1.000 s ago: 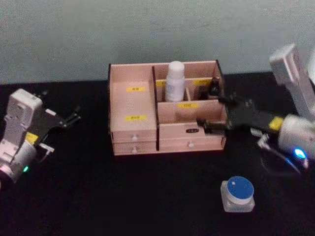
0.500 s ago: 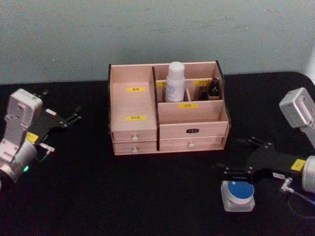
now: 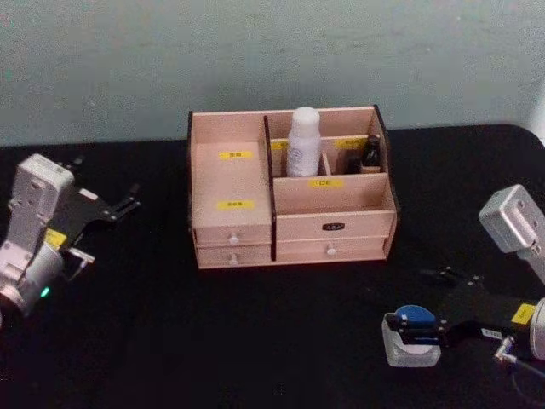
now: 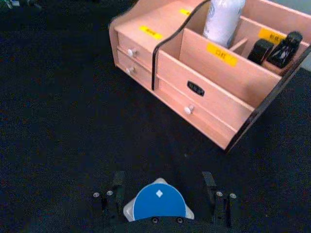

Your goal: Pick up the facial cleanser and watermelon frost from the table and place them into the tiered storage box.

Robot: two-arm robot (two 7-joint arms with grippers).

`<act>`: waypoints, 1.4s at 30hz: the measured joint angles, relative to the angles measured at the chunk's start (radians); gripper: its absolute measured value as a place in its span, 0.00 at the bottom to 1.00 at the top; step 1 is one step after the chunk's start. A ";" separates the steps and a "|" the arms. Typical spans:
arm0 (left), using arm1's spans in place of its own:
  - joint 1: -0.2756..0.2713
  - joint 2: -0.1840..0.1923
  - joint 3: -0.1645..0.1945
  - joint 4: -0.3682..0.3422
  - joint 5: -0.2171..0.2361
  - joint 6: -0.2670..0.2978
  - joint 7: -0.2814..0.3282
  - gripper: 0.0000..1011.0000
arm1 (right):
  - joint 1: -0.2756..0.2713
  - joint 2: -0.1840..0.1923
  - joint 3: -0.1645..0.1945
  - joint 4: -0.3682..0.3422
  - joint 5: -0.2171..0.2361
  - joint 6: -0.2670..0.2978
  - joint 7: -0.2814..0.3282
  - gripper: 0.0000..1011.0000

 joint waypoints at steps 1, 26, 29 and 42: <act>0.000 0.000 0.000 0.000 0.000 0.000 0.000 0.99 | -0.001 0.001 0.000 0.000 -0.002 0.002 -0.001 0.99; 0.000 0.000 0.000 0.000 0.000 0.000 0.000 0.99 | -0.006 0.022 -0.010 0.000 -0.053 0.057 0.032 0.99; 0.000 0.000 0.000 0.000 0.000 0.000 0.000 0.99 | -0.004 0.021 -0.013 0.002 -0.057 0.066 0.034 0.99; 0.000 0.000 0.000 0.000 0.000 0.000 0.000 0.99 | 0.008 0.008 -0.028 0.017 -0.071 0.089 0.047 0.99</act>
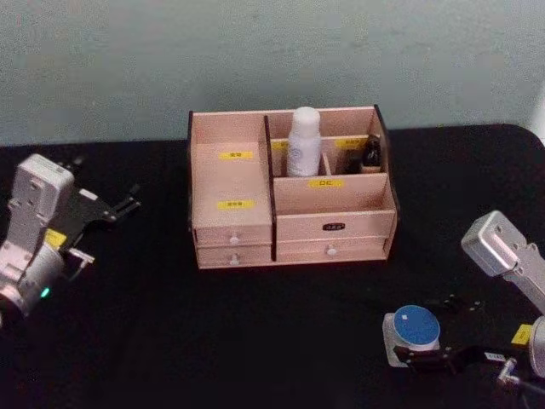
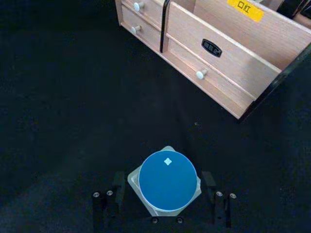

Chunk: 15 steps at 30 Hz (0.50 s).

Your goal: Pick up the facial cleanser and watermelon frost from the table and place them into the tiered storage box.

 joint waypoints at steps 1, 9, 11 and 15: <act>0.000 0.000 0.000 0.000 0.000 0.000 0.000 0.99 | 0.001 -0.001 -0.001 0.001 -0.001 0.002 0.001 0.99; 0.000 0.000 0.000 0.000 0.000 0.000 0.000 0.99 | 0.003 -0.005 -0.004 0.002 -0.008 0.017 -0.001 0.99; 0.000 0.000 0.000 0.000 0.000 0.000 0.000 0.99 | 0.003 -0.005 -0.004 0.002 -0.008 0.017 -0.001 0.99; 0.000 0.000 0.000 0.000 0.000 0.000 0.000 0.99 | 0.003 -0.005 -0.004 0.002 -0.008 0.015 -0.001 0.99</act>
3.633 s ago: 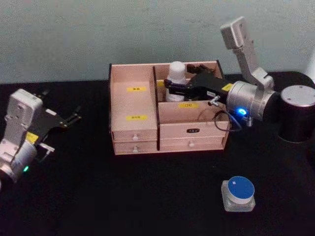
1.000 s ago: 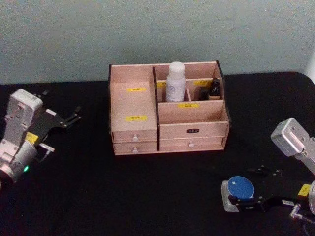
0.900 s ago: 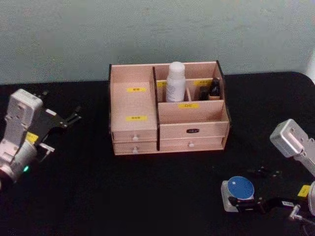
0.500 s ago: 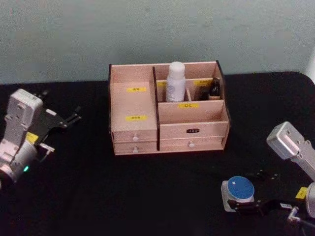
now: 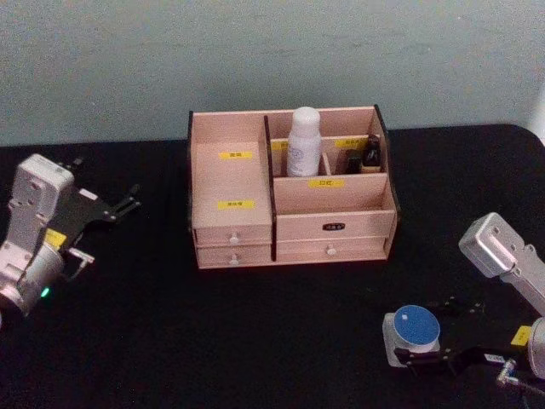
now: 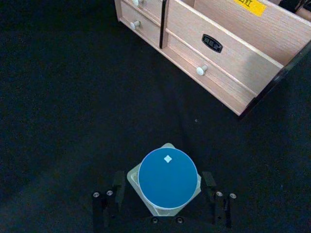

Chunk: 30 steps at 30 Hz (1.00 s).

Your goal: Pick up the facial cleanser and watermelon frost from the table and place them into the tiered storage box.

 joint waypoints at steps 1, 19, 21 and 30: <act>0.000 0.000 0.000 0.000 0.000 0.000 0.000 0.99 | 0.000 0.000 0.000 0.000 0.000 0.000 0.000 0.99; 0.000 0.000 0.000 0.000 0.000 0.000 0.000 0.99 | -0.002 0.001 0.002 -0.001 0.003 -0.005 0.000 0.72; 0.000 0.000 0.000 0.000 0.000 0.000 0.000 0.99 | -0.002 0.001 0.002 -0.001 0.003 -0.005 0.000 0.72; 0.000 0.000 0.000 0.000 0.000 0.000 0.000 0.99 | -0.002 0.001 0.002 -0.001 0.004 -0.006 0.000 0.72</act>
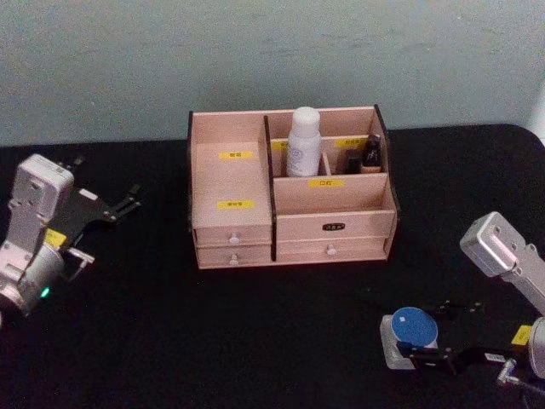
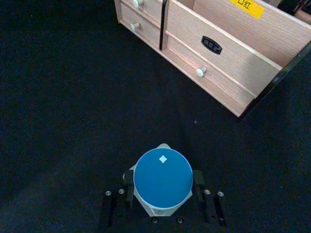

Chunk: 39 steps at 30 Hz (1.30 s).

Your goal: Pick up the facial cleanser and watermelon frost from the table and place them into the tiered storage box.

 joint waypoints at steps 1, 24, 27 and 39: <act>0.000 0.000 0.000 0.000 0.000 0.000 0.000 0.99 | 0.000 0.000 0.000 0.000 0.000 0.000 0.000 0.72; 0.000 0.000 0.000 0.000 0.000 0.000 0.000 0.99 | 0.061 -0.020 0.011 -0.044 0.012 -0.044 0.026 0.72; 0.000 0.000 0.000 0.000 0.000 0.000 0.000 0.99 | 0.105 -0.038 -0.007 -0.038 0.012 -0.047 0.037 0.72; 0.000 0.000 0.000 0.000 0.000 0.000 0.000 0.99 | 0.379 -0.180 -0.135 0.088 -0.018 -0.028 0.076 0.72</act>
